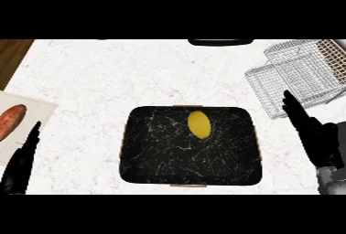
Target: Pick the lemon from the tray and place it in the tiered basket
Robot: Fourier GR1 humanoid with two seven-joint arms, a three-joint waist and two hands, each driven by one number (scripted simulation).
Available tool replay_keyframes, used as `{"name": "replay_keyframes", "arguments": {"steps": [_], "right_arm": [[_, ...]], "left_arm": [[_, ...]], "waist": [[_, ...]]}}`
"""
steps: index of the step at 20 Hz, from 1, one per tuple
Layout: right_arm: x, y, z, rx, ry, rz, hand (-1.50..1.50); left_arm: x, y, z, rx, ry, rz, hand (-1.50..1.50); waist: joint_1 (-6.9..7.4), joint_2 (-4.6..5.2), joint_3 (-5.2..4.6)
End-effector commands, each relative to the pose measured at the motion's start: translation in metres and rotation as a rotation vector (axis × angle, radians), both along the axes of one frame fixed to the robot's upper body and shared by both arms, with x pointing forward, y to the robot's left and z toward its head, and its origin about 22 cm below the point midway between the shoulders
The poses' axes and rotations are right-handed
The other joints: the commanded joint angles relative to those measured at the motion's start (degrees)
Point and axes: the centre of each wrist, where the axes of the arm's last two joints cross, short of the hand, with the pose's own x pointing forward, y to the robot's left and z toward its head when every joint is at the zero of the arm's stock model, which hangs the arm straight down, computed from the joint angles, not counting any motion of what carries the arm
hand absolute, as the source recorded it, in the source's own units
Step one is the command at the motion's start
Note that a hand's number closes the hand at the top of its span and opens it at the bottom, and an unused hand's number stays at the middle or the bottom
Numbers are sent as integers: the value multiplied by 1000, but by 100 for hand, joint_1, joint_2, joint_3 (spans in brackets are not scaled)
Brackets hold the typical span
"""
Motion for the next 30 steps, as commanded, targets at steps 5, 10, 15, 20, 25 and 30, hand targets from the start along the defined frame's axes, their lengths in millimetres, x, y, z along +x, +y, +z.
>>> {"name": "replay_keyframes", "arguments": {"steps": [5, 10, 15, 20, 25, 30], "right_arm": [[28, 71, 21, 364, -195, -22, 150], [-2, 37, -39, 85, -41, -612, -150], [-17, 91, 6, 79, -151, -613, -150], [-27, 65, 39, -186, 69, -347, -150], [-13, 76, 86, -390, 229, -175, -150], [24, 115, 138, -423, 324, -165, -150]], "left_arm": [[60, -30, 53, -20, -297, -178, 0], [50, -49, 49, -86, -316, -223, 0], [65, -49, 59, -105, -312, -252, 0], [67, -50, 61, -109, -299, -245, 0], [76, -53, 61, -110, -314, -268, 0], [79, -63, 60, -110, -322, -286, 0]], "waist": [[9, -29, -143], [-105, -70, -176], [-6, -64, -156], [34, -82, -171], [101, -60, -176], [196, -41, -159]]}}
